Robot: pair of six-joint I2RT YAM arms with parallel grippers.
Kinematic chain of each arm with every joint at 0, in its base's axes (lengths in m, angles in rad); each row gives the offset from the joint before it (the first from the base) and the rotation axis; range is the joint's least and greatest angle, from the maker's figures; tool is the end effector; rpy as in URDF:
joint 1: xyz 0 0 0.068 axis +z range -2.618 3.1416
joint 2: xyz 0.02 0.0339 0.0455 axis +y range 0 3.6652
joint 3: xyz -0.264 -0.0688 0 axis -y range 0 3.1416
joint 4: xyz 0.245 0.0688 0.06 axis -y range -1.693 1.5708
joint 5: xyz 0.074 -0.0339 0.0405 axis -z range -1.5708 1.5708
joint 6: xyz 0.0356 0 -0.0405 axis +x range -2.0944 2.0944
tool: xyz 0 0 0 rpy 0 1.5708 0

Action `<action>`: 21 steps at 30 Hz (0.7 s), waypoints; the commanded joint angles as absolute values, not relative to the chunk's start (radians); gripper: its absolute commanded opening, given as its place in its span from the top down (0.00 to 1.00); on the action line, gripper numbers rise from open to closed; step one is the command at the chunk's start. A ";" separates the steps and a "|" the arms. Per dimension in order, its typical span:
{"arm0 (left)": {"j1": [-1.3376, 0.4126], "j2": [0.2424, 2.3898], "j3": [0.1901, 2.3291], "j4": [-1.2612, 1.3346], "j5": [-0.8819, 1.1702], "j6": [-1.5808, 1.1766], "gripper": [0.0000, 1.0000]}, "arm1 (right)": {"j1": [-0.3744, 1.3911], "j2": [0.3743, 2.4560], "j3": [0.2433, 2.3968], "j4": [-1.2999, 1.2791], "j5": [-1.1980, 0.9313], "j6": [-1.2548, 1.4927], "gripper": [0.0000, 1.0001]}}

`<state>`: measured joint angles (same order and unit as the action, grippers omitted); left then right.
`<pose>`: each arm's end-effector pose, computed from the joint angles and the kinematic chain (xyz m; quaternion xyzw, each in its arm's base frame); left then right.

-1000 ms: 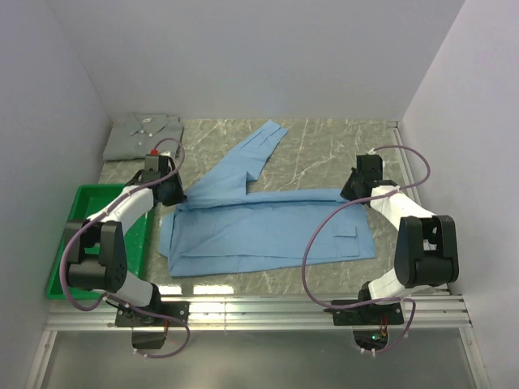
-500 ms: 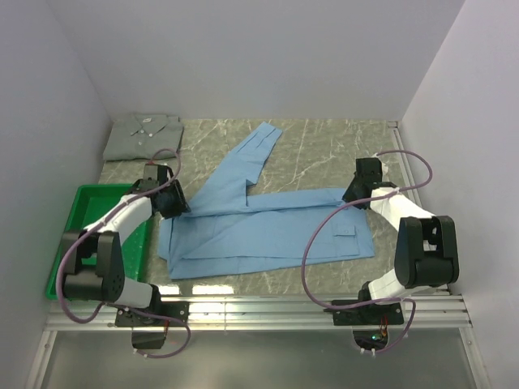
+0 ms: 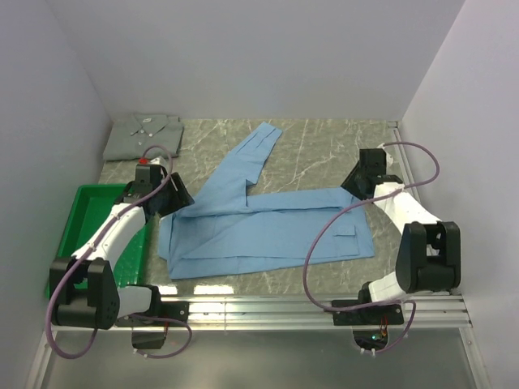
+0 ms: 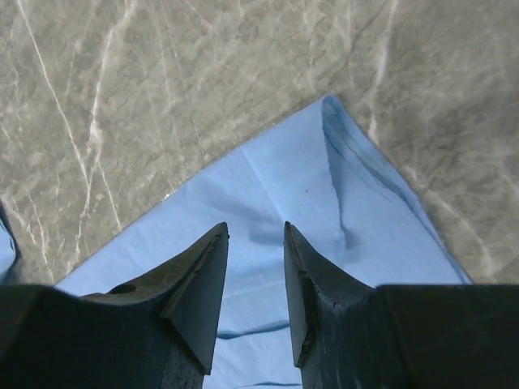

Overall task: Fold and stack the long sleeve shirts
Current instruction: Fold the shirt

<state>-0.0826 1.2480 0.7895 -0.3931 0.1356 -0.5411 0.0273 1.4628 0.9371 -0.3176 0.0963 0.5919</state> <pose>0.2532 -0.0258 0.2270 -0.1890 0.9149 -0.1681 0.3147 0.3063 0.0049 0.2232 0.2765 0.8918 0.0654 0.3522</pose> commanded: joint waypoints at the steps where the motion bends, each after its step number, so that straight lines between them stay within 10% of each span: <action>1: -0.086 1.256 0.805 -0.370 0.127 -0.578 0.34 | 0.025 1.525 0.974 -0.308 0.052 0.634 0.59; 21: -0.084 1.298 0.860 -0.402 0.005 -0.531 0.36 | 0.072 1.594 0.891 -0.460 0.127 0.523 0.66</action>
<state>-0.0826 1.2877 0.8066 -0.3958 0.0269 -0.5602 0.0490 1.6367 0.9043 -0.3813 0.0444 0.5732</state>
